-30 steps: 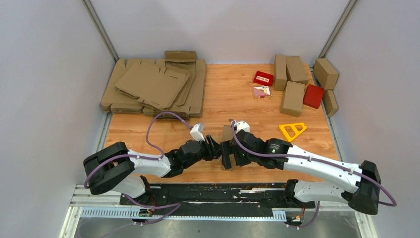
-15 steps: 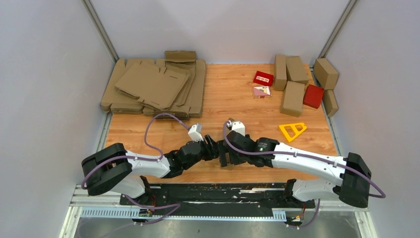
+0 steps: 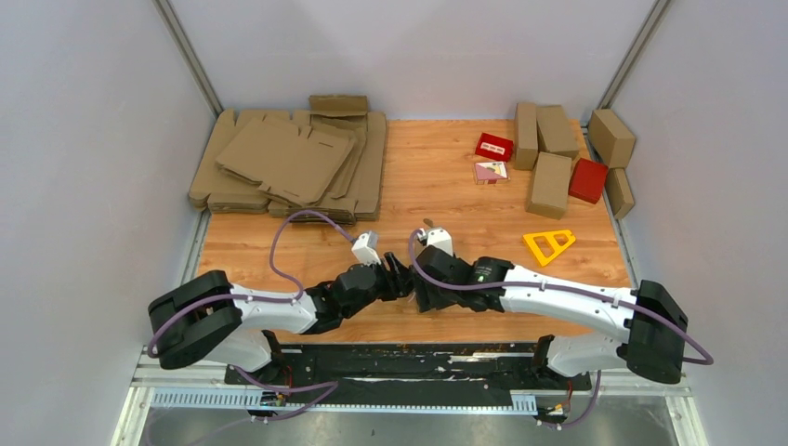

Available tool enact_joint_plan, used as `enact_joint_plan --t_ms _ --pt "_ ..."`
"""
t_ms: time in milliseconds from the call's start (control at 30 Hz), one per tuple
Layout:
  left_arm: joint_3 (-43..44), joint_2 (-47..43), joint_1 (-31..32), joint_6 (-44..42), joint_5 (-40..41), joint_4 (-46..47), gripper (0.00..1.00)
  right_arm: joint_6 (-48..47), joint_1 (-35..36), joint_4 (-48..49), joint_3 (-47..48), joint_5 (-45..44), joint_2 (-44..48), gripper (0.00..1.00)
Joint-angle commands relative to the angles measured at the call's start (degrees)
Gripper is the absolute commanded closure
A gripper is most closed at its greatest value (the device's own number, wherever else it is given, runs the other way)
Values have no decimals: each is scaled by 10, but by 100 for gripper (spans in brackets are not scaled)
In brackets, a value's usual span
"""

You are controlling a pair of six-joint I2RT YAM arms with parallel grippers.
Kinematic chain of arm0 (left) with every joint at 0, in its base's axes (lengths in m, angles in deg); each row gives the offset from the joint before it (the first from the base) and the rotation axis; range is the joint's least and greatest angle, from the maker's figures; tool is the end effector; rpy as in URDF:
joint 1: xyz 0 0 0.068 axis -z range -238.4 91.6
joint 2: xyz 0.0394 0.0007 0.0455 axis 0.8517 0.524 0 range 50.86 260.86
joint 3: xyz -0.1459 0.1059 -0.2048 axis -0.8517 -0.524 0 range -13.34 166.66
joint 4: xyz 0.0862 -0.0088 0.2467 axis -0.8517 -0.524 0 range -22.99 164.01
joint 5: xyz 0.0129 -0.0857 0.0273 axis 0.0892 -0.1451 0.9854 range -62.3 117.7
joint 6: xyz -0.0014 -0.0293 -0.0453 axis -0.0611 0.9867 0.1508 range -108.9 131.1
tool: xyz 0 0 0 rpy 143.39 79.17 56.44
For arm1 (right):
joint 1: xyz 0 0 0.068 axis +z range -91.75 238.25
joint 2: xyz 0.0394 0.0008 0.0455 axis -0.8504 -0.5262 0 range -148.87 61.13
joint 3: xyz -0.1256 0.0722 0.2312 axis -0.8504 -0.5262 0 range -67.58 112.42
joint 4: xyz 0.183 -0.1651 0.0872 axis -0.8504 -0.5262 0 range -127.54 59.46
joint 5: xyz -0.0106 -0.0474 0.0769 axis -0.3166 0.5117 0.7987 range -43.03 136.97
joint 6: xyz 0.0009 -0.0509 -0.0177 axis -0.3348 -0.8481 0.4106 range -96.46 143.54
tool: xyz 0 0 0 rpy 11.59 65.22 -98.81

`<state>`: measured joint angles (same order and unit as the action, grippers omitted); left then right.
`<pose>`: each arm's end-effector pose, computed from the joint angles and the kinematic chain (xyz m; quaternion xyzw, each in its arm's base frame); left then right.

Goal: Fold the paper box

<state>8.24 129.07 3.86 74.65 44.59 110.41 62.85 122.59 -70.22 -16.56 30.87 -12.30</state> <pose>0.1267 -0.2184 0.1629 -0.0931 0.8104 -0.4488 0.3649 0.1150 0.2164 0.2331 -0.1753 0.9454 0.1038 0.2544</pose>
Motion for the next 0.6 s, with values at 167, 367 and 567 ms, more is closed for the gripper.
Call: enact_joint_plan --t_ms 167,367,567 --pt "44 -86 -6 -92 -8 -110 29 -149 -49 2 -18 55 56 51" --pt "43 -94 -114 -124 -178 -114 28 -199 -104 -1 -36 111 101 51" --pt "93 -93 -149 -209 -202 -184 28 -238 -111 18 -43 231 117 51"
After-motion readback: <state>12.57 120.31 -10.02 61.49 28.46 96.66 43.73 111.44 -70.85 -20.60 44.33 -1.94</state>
